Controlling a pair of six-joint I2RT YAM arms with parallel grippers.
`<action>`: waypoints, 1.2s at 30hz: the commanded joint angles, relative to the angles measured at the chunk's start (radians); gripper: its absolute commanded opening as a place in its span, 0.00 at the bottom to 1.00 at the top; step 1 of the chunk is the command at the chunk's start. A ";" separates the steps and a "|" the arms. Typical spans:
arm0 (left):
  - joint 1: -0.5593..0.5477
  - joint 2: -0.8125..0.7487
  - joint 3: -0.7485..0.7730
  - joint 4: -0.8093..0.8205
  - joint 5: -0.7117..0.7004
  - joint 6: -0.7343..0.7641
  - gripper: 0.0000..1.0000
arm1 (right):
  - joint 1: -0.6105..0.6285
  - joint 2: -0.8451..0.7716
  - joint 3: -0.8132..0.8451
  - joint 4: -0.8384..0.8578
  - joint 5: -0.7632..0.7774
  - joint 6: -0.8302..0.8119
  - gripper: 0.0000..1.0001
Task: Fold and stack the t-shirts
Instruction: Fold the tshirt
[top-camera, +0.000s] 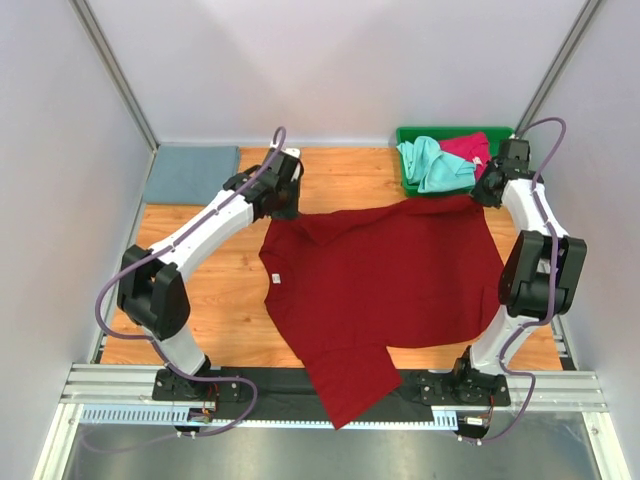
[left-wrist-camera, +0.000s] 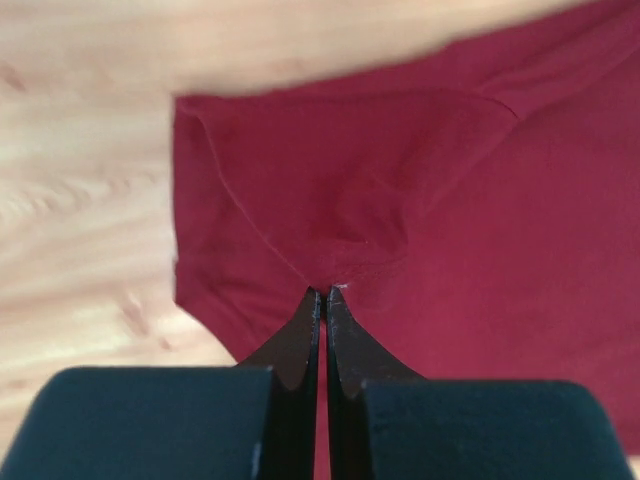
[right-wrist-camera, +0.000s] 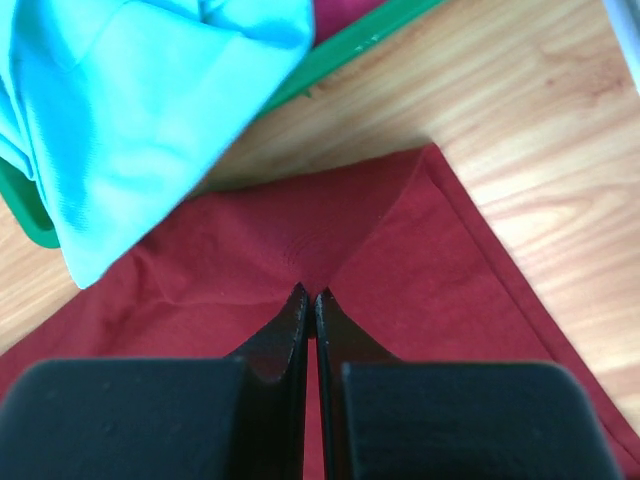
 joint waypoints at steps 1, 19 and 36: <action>-0.041 -0.076 -0.021 -0.089 0.003 -0.071 0.00 | -0.022 -0.003 0.069 -0.095 0.012 -0.023 0.02; -0.063 -0.260 -0.191 -0.152 0.116 -0.191 0.00 | -0.067 0.096 0.206 -0.285 -0.036 -0.075 0.07; -0.089 -0.283 -0.340 -0.074 0.264 -0.195 0.00 | -0.078 0.123 0.169 -0.329 0.137 -0.066 0.19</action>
